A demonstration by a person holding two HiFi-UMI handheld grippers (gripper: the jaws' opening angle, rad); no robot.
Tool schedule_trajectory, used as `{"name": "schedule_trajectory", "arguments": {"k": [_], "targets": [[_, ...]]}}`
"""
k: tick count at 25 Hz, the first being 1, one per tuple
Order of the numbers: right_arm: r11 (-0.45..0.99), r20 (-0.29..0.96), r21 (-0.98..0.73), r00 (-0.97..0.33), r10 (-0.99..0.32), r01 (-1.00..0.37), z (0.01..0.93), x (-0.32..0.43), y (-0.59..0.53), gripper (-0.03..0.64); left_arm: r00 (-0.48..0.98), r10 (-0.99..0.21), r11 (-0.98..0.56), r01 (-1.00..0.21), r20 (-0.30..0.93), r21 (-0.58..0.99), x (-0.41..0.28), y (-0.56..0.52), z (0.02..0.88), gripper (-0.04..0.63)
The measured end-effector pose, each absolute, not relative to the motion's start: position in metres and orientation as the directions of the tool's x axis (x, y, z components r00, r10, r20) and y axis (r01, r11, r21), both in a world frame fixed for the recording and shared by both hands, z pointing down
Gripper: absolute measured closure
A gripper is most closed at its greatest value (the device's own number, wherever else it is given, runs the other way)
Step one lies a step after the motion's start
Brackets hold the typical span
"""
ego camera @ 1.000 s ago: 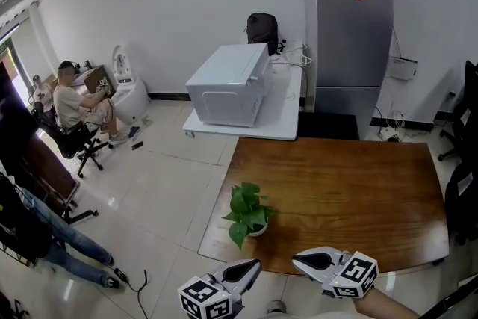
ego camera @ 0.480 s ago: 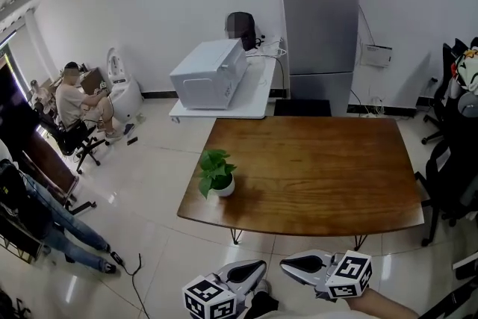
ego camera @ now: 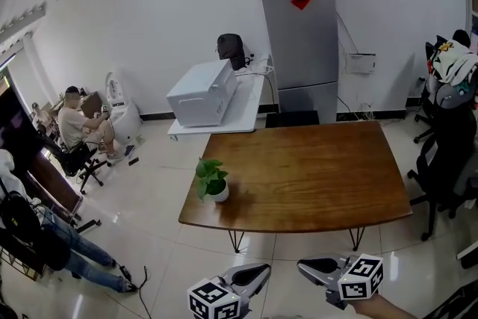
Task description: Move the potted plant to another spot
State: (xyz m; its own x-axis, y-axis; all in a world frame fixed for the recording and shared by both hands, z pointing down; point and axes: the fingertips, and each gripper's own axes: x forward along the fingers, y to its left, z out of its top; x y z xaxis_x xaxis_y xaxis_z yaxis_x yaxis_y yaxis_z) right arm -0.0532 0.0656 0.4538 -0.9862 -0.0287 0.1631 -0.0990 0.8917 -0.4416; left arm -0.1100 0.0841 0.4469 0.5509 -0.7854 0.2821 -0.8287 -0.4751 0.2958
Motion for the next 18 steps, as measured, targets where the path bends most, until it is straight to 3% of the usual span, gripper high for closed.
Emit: {"name": "schedule_trajectory", "arguments": {"k": [18], "targets": [[0.915, 0.174, -0.378, -0.982, -0.080, -0.141, 0.438, -0.105, 0.114, 0.614, 0.572, -0.790, -0.504, -0.811, 0.223, 0.297, -0.161, 0.133, 0.429, 0.599]]}}
